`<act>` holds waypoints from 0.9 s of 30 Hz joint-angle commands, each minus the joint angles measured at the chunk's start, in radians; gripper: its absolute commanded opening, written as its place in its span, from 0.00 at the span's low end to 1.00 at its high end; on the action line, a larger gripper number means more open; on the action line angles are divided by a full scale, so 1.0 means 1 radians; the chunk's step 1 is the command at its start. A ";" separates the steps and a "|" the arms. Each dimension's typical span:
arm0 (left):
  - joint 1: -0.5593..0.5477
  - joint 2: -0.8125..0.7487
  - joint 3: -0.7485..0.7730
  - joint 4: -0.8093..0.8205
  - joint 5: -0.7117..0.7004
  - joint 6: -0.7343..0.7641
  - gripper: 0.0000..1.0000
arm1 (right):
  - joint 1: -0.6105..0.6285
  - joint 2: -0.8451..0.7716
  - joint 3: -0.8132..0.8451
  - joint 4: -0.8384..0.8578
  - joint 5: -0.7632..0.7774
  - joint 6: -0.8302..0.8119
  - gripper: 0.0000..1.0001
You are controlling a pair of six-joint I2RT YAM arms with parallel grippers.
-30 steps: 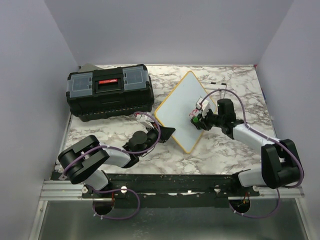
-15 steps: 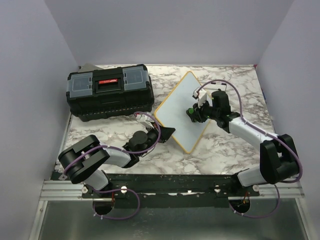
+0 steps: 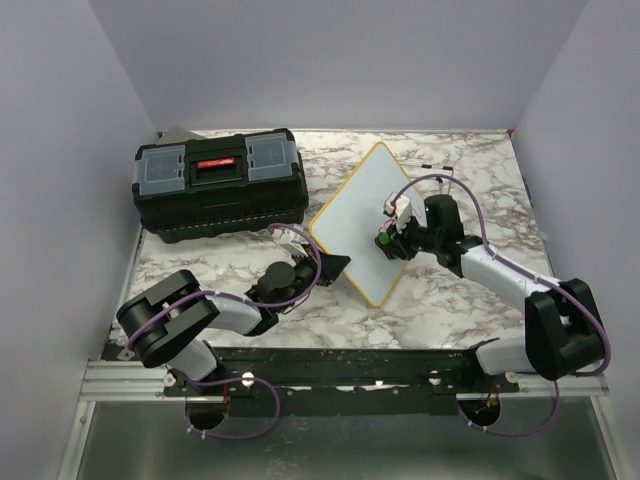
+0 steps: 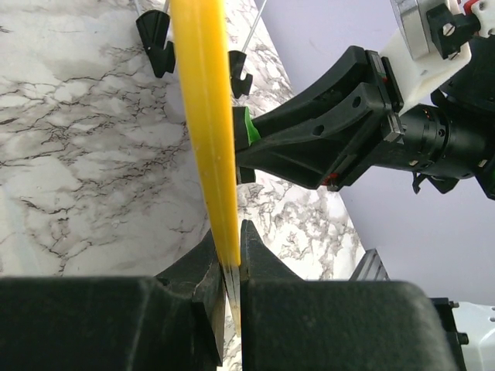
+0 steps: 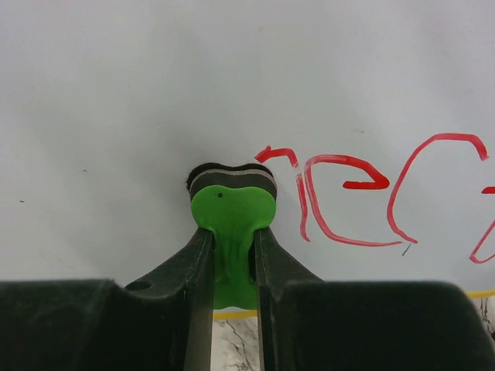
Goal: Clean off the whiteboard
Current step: Erase the whiteboard at the center of the board.
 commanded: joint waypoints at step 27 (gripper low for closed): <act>-0.028 -0.005 0.031 0.200 0.174 -0.038 0.00 | 0.015 0.091 0.122 0.075 0.043 0.229 0.01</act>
